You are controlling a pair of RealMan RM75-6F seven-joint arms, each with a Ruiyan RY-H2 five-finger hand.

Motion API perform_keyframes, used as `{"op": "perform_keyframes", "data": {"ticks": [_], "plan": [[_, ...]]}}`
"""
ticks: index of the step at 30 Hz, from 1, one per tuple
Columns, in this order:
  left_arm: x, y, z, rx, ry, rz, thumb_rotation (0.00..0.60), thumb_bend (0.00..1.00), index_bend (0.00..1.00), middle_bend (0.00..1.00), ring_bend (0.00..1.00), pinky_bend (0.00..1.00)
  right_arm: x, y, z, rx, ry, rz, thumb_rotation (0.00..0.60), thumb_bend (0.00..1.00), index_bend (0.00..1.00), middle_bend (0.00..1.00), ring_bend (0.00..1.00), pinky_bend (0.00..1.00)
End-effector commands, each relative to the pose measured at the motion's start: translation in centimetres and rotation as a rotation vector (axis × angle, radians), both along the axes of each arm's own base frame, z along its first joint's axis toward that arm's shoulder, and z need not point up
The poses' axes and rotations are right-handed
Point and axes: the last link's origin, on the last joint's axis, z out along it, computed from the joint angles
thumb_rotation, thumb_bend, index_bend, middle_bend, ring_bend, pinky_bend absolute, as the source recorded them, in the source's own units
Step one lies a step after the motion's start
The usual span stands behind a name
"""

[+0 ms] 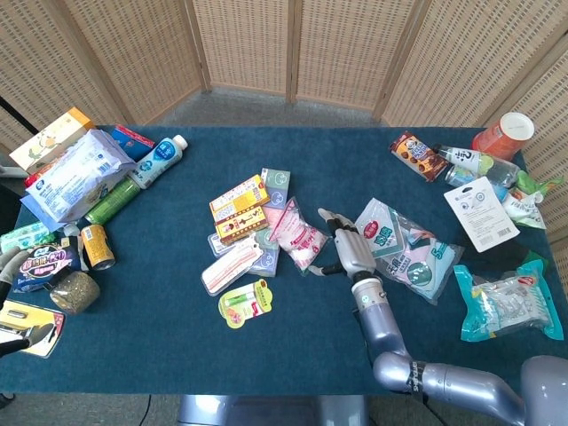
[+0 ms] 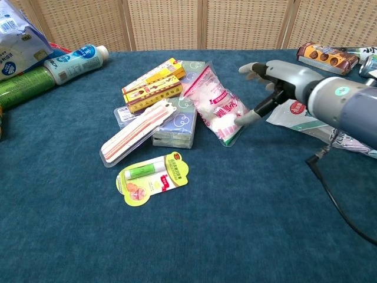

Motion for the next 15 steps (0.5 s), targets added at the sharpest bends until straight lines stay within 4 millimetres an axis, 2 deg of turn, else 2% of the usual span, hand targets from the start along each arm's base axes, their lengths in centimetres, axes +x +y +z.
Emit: {"op": "perform_keyframes", "data": {"ticks": [1,9,15], "plan": [[-0.3,0.2,0.2,0.004,-0.002,0.012,0.600,0.00,0.00,0.00,0.00,0.00,0.5,-1.1,-0.7,-0.009,0.017,-0.009,0.600,0.00,0.00,0.00,0.00,0.00],[-0.8,0.7,-0.1,-0.007,0.004,0.031,0.600,0.00,0.00,0.00,0.00,0.00,1.2,-2.0,-2.1,0.009,0.006,-0.034,0.600,0.00,0.00,0.00,0.00,0.00],[-1.0,0.9,-0.4,-0.014,0.010,0.042,0.600,0.00,0.00,0.00,0.00,0.00,2.6,-2.1,-3.2,0.027,-0.013,-0.028,0.600,0.00,0.00,0.00,0.00,0.00]]}}
